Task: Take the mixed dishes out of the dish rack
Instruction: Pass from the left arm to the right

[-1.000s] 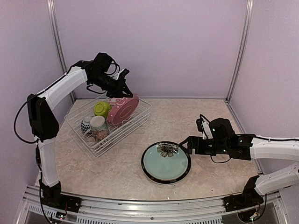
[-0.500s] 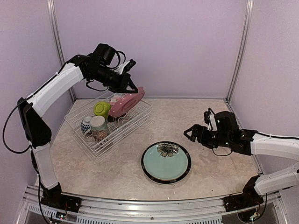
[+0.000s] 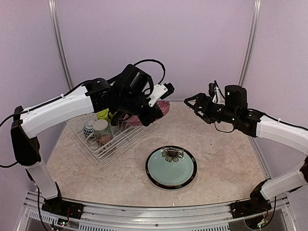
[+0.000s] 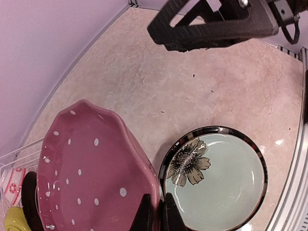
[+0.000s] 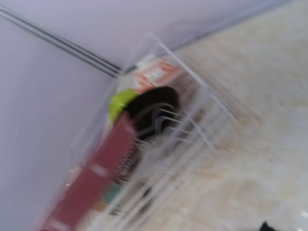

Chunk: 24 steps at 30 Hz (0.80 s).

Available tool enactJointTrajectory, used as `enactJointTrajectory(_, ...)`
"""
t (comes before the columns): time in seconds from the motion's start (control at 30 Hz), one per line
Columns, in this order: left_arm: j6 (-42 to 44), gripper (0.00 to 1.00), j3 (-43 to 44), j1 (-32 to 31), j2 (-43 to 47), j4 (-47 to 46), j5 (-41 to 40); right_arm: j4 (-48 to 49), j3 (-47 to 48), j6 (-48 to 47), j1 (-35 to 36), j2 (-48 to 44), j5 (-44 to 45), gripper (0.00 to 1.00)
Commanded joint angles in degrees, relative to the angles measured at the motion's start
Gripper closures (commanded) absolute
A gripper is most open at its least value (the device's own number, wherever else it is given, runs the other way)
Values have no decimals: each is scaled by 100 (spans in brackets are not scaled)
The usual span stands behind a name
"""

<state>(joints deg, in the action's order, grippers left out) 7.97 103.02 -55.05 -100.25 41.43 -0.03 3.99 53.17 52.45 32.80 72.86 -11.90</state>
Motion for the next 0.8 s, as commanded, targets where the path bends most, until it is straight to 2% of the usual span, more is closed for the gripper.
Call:
enactJointTrajectory(0.0,1228,100,-162,-432,40,-1312,-1728,137,376,152,-37,274,-361,9)
enactJointTrajectory(0.13,1832,100,-353,-759,-226,-1782,-2372,199,565,263,-25,707,-752,10)
enactJointTrajectory(0.4,2382,100,-447,-1011,-651,-2139,-2697,788,419,545,13,1257,-1171,15)
enactJointTrajectory(0.57,2592,100,-437,-1115,-867,-2158,-2832,683,391,502,34,1453,-1195,28)
enactJointTrajectory(0.77,2778,100,-422,-1185,-1067,-2342,-2968,898,335,596,29,1600,-1374,35)
